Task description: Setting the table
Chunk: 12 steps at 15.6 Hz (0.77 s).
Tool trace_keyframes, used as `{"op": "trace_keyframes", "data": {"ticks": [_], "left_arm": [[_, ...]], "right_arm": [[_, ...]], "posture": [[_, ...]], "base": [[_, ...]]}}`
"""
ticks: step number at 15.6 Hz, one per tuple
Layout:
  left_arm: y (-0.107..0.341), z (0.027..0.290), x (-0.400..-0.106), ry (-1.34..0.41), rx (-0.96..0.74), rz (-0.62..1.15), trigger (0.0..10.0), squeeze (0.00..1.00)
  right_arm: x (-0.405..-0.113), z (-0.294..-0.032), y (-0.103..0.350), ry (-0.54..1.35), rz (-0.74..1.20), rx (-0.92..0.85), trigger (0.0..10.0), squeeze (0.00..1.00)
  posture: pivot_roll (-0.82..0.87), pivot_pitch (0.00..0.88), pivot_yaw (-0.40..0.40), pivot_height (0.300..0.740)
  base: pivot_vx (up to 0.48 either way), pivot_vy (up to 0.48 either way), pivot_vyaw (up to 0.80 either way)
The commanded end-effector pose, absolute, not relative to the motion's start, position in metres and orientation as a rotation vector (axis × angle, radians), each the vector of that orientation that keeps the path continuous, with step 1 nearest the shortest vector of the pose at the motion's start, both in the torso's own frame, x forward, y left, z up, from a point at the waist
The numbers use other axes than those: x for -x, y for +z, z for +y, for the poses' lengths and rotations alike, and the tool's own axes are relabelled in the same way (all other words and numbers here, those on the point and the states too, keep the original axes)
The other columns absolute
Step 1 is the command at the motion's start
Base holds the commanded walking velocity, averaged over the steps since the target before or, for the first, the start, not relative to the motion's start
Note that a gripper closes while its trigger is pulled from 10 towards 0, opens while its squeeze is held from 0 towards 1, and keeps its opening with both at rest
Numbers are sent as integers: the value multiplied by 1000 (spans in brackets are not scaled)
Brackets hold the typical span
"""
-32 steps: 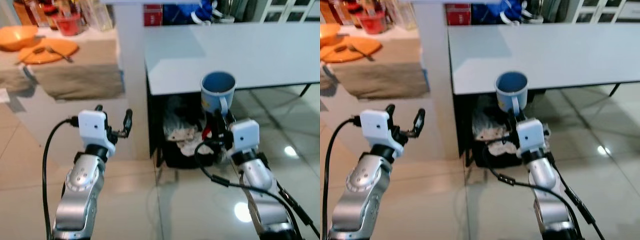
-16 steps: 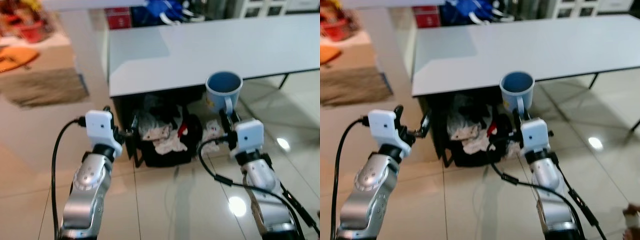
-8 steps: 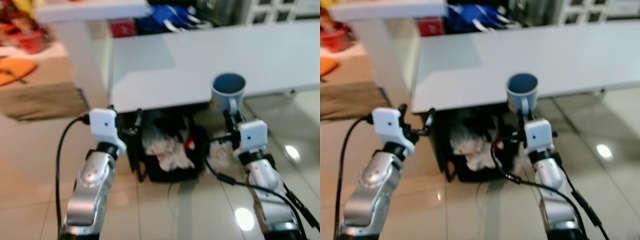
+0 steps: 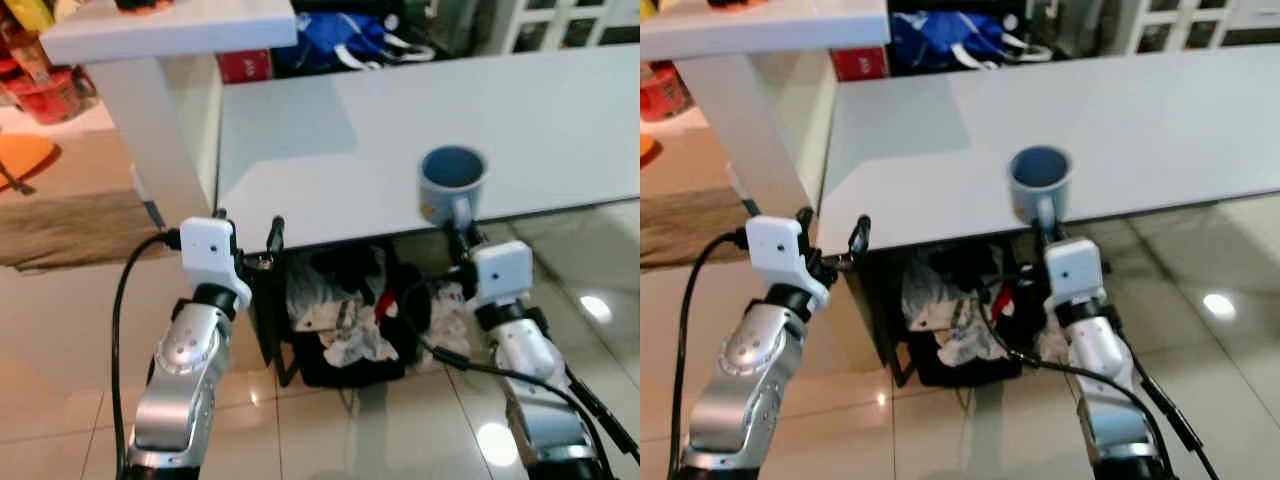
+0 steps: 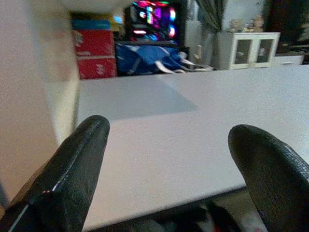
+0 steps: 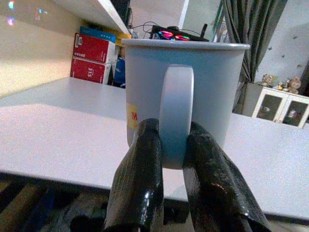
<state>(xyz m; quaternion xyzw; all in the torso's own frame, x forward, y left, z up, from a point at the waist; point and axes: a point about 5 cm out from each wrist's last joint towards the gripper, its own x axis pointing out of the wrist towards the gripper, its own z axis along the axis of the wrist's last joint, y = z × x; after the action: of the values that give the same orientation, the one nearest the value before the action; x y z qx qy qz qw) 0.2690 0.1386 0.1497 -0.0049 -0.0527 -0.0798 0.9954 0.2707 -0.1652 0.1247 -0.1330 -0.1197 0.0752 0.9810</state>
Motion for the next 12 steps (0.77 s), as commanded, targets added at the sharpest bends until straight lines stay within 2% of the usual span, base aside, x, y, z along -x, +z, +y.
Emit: {"op": "trace_keyframes", "data": {"ticks": [1,12], "left_arm": [[150,146,-268,-131,-26,-108,10000,0],[151,143,-270,-150,-34,-113,10000,0]], "right_arm": [[-273,-156,131,177,-278,257,0,0],[-275,-152,131,192,-281,259,0,0]], "posture": [[-83,0,54,740],[-82,0,52,740]], "base": [[0,-259,0],[0,-435,0]]}}
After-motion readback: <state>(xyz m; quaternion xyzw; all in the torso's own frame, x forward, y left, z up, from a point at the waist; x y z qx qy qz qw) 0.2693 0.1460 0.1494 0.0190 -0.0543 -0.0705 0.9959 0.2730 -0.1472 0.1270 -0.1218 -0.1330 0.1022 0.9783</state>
